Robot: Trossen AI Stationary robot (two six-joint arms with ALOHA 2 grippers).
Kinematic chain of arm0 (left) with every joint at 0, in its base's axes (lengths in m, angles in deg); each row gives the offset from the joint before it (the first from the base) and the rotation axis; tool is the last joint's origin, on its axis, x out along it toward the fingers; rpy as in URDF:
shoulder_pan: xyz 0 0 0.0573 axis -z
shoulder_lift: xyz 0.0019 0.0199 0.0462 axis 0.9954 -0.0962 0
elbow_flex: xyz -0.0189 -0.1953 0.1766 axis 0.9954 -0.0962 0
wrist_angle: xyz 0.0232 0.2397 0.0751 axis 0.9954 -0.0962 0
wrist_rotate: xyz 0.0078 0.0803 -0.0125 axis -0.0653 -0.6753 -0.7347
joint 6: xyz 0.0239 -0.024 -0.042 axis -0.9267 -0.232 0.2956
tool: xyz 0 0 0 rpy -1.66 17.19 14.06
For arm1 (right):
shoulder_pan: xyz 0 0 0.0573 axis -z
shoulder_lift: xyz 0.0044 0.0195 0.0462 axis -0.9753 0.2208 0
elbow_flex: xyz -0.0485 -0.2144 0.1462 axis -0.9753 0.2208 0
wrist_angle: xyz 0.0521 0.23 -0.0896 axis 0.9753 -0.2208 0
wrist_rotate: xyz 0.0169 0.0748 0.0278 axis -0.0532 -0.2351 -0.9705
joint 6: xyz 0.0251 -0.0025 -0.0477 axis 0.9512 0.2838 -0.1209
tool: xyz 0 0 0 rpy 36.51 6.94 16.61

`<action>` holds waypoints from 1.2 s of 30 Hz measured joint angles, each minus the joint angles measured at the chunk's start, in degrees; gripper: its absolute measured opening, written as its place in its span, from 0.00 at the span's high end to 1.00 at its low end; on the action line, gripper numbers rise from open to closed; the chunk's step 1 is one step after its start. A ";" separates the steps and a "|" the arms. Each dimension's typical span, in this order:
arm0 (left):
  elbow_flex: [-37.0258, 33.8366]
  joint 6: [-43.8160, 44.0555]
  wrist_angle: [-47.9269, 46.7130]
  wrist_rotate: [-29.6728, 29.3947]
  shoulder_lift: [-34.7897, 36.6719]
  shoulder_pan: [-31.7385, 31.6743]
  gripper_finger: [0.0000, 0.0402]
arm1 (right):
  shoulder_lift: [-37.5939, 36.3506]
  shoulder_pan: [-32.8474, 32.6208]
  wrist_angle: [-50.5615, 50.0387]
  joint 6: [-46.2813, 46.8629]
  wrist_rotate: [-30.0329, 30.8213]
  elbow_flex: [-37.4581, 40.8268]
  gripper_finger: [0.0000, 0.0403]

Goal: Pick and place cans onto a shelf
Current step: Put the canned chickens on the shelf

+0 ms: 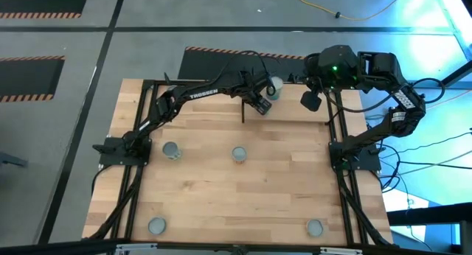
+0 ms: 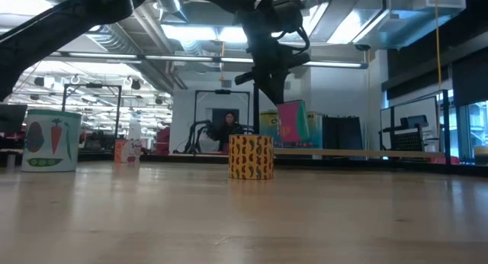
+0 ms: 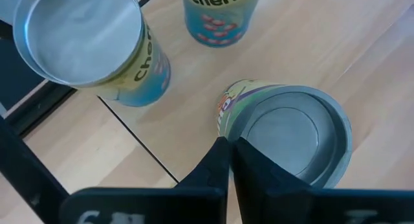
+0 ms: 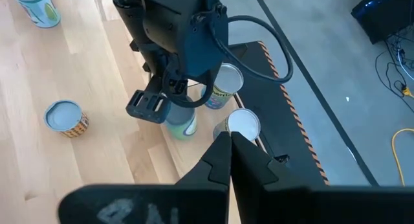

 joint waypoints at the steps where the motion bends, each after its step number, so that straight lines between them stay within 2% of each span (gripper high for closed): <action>1: 0.00 -0.56 0.14 -0.01 0.00 0.01 0.97 | 0.00 0.00 -0.02 0.00 0.00 0.00 0.98; 8: 0.00 -0.88 0.55 -0.24 0.00 -0.01 0.92 | 0.00 0.02 -0.02 -0.17 0.00 0.00 0.98; 17: 0.00 -0.90 1.89 -0.60 0.00 0.03 0.91 | 0.00 0.01 -0.04 -0.17 -0.02 -0.02 0.98; 25: 0.97 -3.84 7.63 13.60 4.29 1.40 0.93 | 0.00 0.01 -0.11 -1.06 -0.04 -0.02 0.98; 32: 1.03 -12.42 5.90 10.42 13.50 3.95 0.99 | 0.02 0.01 -1.66 -1.43 -2.11 0.00 0.99; 36: 1.05 -15.90 3.99 5.28 18.87 5.38 1.00 | 0.04 0.01 -1.73 -1.00 -4.53 2.17 0.99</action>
